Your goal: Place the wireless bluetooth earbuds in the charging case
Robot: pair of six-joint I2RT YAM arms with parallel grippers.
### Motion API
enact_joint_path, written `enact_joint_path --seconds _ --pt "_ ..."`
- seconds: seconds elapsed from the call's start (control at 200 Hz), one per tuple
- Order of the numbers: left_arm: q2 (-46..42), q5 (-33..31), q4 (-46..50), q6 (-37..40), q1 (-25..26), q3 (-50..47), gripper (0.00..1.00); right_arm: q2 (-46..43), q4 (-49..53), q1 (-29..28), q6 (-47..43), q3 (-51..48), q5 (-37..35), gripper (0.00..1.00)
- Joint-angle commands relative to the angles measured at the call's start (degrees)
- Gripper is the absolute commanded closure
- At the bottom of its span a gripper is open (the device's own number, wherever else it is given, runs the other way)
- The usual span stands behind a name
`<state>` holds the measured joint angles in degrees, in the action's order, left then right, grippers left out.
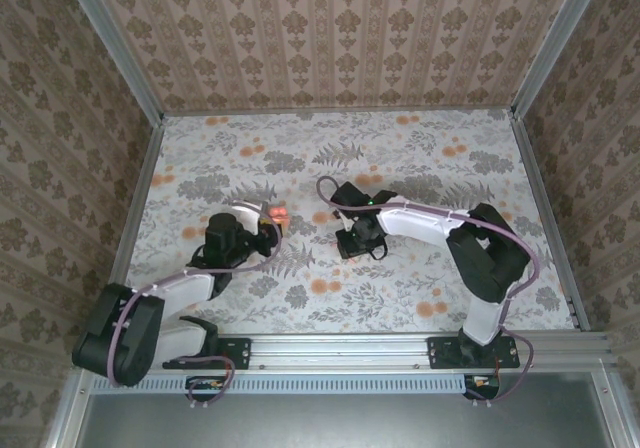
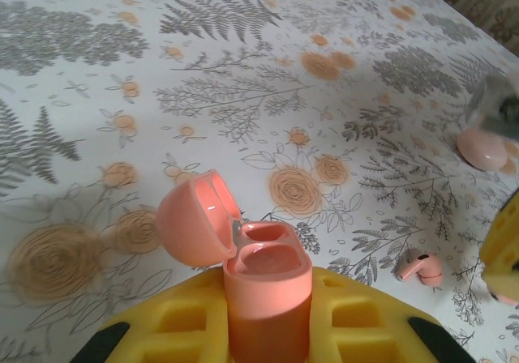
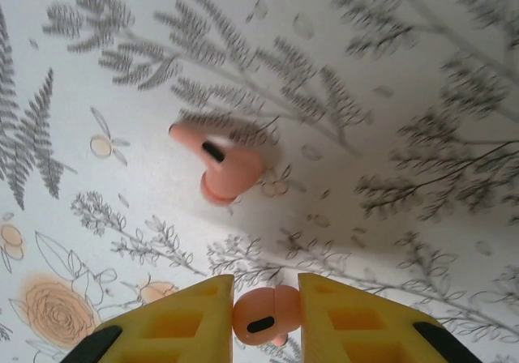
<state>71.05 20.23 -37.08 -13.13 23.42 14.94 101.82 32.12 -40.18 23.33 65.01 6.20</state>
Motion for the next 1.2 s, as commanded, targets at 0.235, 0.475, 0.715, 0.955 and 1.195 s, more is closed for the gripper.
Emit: enact_joint_path --seconds 0.235,0.475,0.715,0.955,1.195 --pt "15.4 -0.3 -23.1 6.6 6.9 0.3 0.93 -8.5 -27.1 3.6 7.1 -12.4 0.1 0.77" --pt "23.7 1.8 -33.8 9.8 9.7 0.5 0.94 -10.8 -39.5 4.5 10.3 -18.6 -0.4 0.78" --pt "25.9 4.9 -36.4 12.8 10.6 1.1 0.94 -11.4 -50.4 4.5 12.1 -21.9 -0.1 0.80" --pt "26.5 6.4 -36.6 13.8 11.2 1.7 0.94 -11.7 -61.4 4.4 13.8 -24.2 0.9 0.81" --pt "25.6 5.6 -37.1 15.1 12.0 2.2 0.94 -11.9 -73.9 3.9 16.6 -28.1 2.4 0.83"
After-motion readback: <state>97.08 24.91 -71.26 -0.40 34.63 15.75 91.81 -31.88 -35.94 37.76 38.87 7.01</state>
